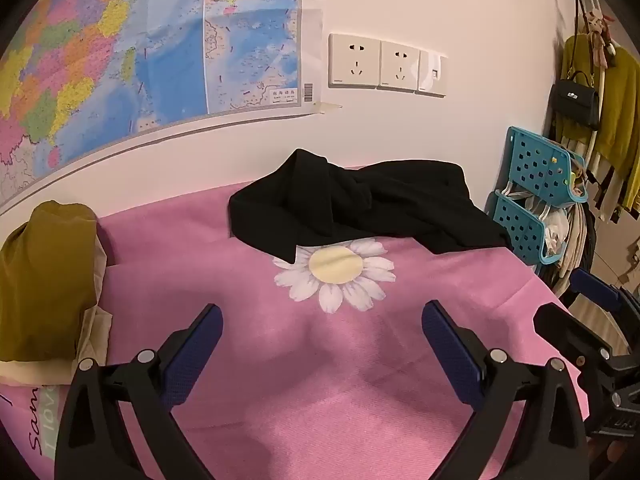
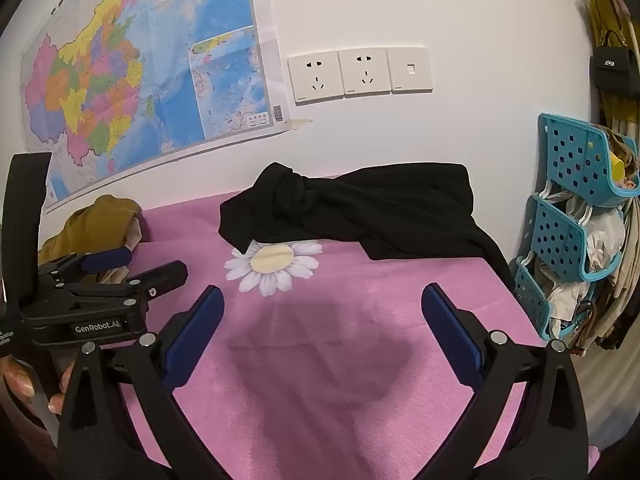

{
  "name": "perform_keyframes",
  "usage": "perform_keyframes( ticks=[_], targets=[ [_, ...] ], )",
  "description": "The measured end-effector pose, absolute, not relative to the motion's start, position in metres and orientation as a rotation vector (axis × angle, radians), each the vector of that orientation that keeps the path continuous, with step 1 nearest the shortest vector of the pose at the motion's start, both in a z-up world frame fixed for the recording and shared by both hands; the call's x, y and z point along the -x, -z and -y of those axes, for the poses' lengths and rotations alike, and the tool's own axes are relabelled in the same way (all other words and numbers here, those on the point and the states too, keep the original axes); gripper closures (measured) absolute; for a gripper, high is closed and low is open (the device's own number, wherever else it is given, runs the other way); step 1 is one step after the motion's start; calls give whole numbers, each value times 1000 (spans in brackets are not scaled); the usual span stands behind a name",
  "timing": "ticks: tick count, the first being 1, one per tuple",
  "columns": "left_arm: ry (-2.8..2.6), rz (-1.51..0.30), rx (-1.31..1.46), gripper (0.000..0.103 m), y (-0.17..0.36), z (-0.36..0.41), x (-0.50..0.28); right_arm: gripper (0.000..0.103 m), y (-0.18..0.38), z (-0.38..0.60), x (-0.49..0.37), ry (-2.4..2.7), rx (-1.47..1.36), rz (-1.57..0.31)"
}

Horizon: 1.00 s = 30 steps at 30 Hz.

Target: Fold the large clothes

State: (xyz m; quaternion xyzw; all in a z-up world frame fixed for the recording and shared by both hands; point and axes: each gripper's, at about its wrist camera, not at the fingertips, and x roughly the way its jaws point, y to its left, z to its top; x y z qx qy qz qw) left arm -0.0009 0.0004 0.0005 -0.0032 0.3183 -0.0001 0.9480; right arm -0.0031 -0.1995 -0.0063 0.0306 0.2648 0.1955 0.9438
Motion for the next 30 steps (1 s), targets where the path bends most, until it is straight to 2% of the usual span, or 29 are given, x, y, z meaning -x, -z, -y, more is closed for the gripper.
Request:
perform_keyframes(
  ticks=[30],
  targets=[
    [13,-670,15,7,2,-3,-2,6,8,191,-5,-408,-68,-528]
  ],
)
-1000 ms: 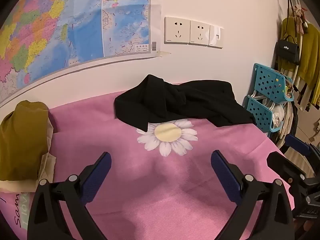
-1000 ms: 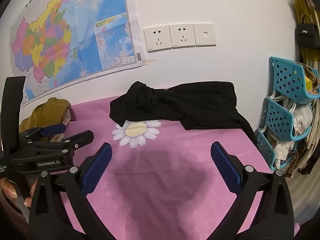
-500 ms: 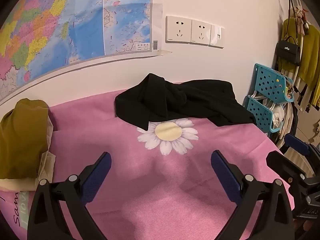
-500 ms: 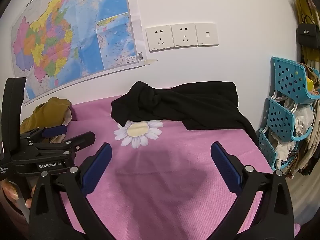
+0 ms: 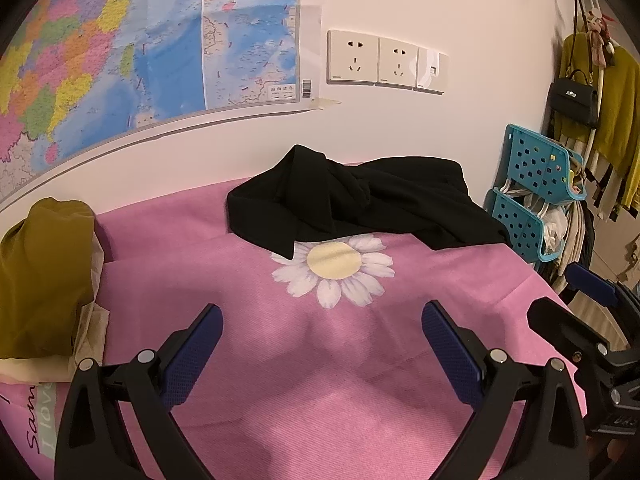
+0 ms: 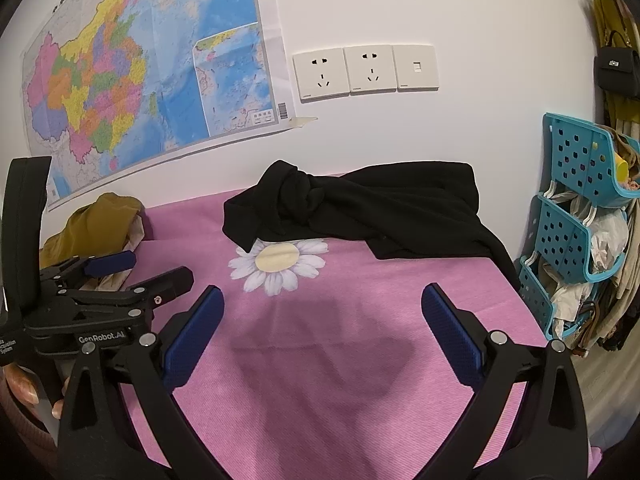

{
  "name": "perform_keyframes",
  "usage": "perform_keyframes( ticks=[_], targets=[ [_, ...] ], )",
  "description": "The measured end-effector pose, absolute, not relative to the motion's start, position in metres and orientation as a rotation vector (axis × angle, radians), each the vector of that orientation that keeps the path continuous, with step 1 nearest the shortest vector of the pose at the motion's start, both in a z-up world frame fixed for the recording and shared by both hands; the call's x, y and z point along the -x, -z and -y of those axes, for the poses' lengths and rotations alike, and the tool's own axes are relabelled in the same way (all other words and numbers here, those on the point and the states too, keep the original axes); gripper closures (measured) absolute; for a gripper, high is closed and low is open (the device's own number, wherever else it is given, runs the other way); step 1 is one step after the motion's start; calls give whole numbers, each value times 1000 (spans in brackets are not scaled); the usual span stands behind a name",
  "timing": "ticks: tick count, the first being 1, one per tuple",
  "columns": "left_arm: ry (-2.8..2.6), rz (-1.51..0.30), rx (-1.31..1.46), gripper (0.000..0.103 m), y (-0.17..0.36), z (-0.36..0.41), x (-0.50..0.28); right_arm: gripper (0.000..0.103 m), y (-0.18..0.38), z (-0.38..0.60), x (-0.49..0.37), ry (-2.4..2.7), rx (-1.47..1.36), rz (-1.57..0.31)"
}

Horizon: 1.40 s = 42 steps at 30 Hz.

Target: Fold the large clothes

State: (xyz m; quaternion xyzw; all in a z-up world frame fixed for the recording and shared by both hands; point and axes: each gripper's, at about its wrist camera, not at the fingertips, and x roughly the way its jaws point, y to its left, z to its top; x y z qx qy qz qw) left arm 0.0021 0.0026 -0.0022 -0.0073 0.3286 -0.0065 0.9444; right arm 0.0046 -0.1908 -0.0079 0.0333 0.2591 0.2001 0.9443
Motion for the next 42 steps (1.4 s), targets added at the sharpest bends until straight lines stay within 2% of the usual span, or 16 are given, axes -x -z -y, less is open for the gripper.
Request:
perform_keyframes(
  ticks=[42],
  targets=[
    [3,-683,24,7,10,-2,-3,6,12,182,-16,-427,-55,-542]
  ],
)
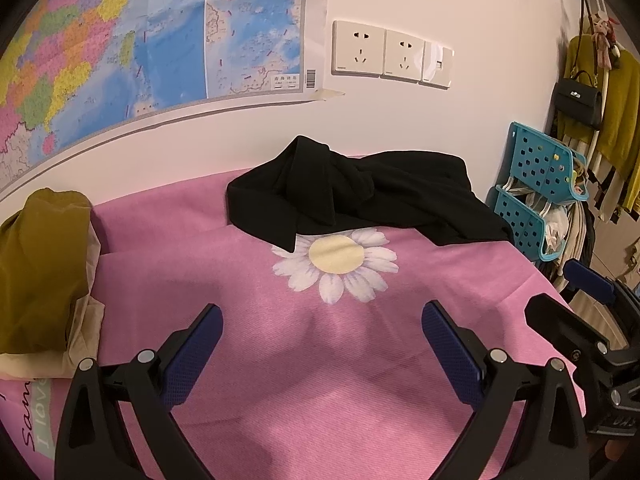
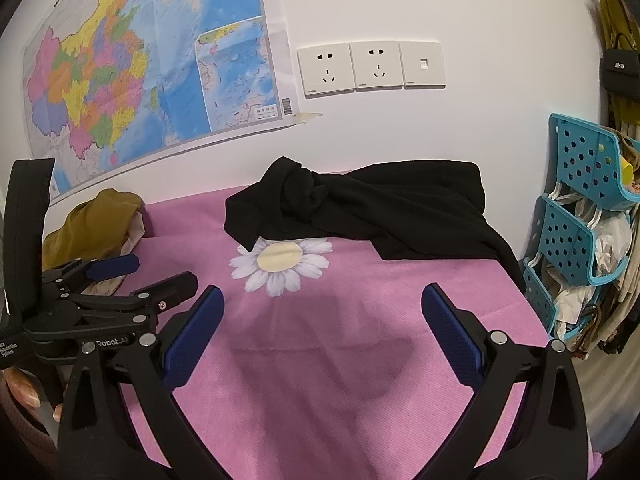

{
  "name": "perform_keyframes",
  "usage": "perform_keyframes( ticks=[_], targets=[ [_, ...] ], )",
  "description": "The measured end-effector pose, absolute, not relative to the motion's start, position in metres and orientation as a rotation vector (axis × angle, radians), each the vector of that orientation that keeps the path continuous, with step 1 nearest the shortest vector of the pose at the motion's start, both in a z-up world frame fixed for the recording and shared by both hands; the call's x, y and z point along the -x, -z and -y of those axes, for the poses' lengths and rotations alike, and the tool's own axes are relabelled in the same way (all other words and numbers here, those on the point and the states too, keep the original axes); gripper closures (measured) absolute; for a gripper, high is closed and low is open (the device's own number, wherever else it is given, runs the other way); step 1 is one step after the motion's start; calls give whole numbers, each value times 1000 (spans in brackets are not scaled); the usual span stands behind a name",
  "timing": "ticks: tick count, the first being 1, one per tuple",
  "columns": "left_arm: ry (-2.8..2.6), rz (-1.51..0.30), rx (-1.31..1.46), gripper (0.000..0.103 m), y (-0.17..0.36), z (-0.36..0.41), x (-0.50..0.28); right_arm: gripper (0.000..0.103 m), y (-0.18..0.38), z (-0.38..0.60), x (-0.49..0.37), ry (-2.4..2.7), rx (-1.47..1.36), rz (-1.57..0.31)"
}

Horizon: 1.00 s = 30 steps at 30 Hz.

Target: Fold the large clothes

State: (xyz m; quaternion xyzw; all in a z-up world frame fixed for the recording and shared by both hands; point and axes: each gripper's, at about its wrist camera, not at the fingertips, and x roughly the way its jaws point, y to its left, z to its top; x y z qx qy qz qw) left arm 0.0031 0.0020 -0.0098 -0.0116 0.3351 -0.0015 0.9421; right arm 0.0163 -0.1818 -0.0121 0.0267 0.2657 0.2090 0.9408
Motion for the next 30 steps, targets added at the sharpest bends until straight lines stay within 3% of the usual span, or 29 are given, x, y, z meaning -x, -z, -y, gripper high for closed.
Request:
perform_keyframes(
  ticks=[17,30],
  targets=[
    [-49,-716,21,7,11,-21,-31,6,9,172,-56,-475,-4,-557],
    [-168,-764,18,7,26,-66,-79,6,27,129,-244,-549,147,-724]
  ],
)
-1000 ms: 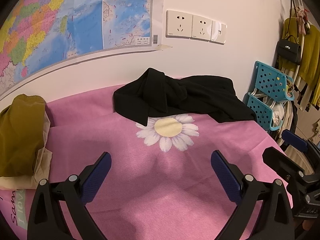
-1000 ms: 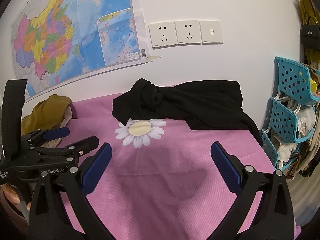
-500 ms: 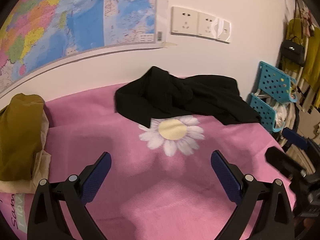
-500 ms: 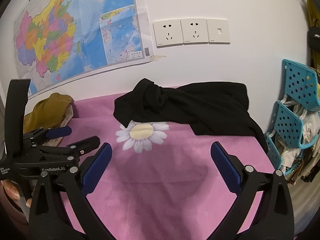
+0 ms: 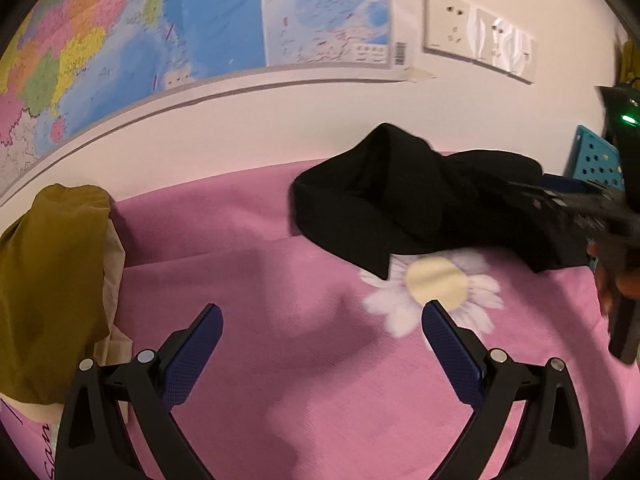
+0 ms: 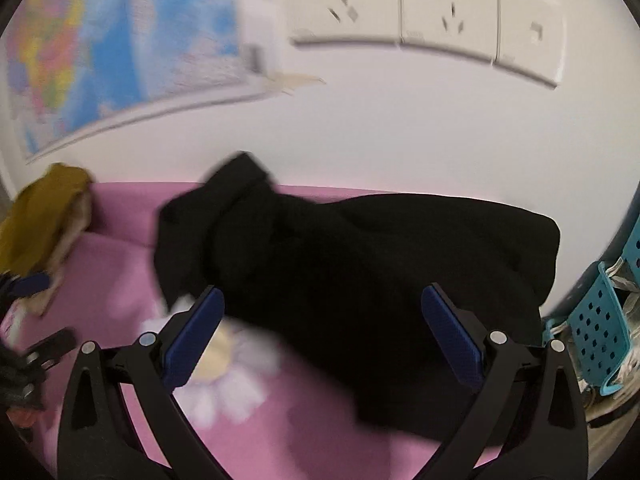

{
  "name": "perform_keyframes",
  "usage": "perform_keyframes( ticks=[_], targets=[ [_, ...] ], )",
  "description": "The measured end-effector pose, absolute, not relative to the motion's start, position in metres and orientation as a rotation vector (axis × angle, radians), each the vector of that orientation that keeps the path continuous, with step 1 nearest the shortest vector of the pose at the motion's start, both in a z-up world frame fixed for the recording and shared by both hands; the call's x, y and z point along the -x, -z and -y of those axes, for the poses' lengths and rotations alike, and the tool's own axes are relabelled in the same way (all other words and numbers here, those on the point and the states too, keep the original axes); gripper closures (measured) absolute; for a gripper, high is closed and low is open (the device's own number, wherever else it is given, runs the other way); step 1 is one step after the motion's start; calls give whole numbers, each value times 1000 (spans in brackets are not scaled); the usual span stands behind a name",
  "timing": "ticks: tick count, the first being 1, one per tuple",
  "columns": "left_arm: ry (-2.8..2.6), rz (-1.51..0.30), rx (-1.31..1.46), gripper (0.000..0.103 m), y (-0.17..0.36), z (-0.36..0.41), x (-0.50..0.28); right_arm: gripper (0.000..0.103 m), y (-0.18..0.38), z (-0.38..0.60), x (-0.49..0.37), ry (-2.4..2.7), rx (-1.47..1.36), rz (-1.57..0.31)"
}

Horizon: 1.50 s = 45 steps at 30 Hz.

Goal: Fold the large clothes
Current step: 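Grasp the black jacket's collar with the right gripper and lift it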

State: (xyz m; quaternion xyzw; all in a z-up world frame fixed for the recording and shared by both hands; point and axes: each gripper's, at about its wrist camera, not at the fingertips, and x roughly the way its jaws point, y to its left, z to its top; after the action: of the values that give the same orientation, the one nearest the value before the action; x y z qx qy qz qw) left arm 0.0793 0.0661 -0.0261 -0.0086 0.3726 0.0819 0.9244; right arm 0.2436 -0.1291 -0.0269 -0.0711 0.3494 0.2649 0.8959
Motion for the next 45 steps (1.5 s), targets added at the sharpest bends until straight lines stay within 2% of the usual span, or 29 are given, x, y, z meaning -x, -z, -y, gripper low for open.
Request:
perform_keyframes(
  ticks=[4,6,7,8,9,10,15,16,18,19,20,22,24,27,30,31,32,33,36,37,38,39,42,43,45],
  targets=[
    [-189,-780,11,7,32,-75,-89,8,47,124,-282,-594,135,-833],
    [-200,-788,9,7,36,-79,-94,32,53,126,-286,-686,83,-867],
    [-204,-792,9,7,38,-80,-95,57,51,127,-284,-708,97,-862],
    [-208,-798,11,7,39,-83,-97,67,46,128,-276,-726,134,-840],
    [-209,-801,15,7,41,-84,-99,86,41,129,-272,-732,156,-823],
    [-209,-804,19,7,42,-85,-100,100,32,136,-260,-732,186,-789],
    [-197,-810,42,7,42,-92,-102,100,-4,184,-225,-781,178,-698],
    [-196,-809,42,7,42,-92,-101,94,-6,191,-218,-770,187,-711],
    [-198,-804,29,7,42,-93,-103,89,-7,193,-209,-764,208,-712],
    [-200,-802,25,7,42,-92,-104,83,-7,185,-204,-773,253,-712],
    [-202,-802,22,7,42,-92,-104,57,-7,183,-204,-761,287,-702],
    [-208,-802,22,7,43,-93,-104,19,-6,165,-192,-760,356,-628],
    [-208,-806,24,7,42,-94,-103,20,3,131,-182,-807,445,-596],
    [-217,-809,31,7,46,-97,-104,33,26,85,-183,-825,578,-592],
    [-225,-819,43,7,48,-102,-104,35,51,54,-190,-802,706,-603],
    [-227,-821,43,7,48,-102,-103,51,58,50,-194,-787,732,-614],
    [-232,-820,41,7,49,-102,-103,80,61,48,-199,-771,738,-636],
    [-232,-819,37,7,48,-103,-102,84,60,50,-205,-764,718,-666],
    [-238,-810,36,7,47,-104,-100,81,36,71,-209,-751,582,-625],
    [-239,-811,40,7,47,-105,-101,64,31,75,-213,-719,560,-624],
    [-240,-812,41,7,48,-106,-102,52,30,76,-216,-711,546,-632],
    [-242,-816,41,7,49,-106,-103,53,32,74,-219,-716,535,-645],
    [-249,-821,30,7,52,-107,-106,42,43,56,-226,-701,574,-662],
    [-250,-822,28,7,53,-107,-108,43,46,49,-230,-720,574,-672],
    [-258,-823,17,7,55,-110,-109,80,46,42,-235,-741,568,-684]
  ],
)
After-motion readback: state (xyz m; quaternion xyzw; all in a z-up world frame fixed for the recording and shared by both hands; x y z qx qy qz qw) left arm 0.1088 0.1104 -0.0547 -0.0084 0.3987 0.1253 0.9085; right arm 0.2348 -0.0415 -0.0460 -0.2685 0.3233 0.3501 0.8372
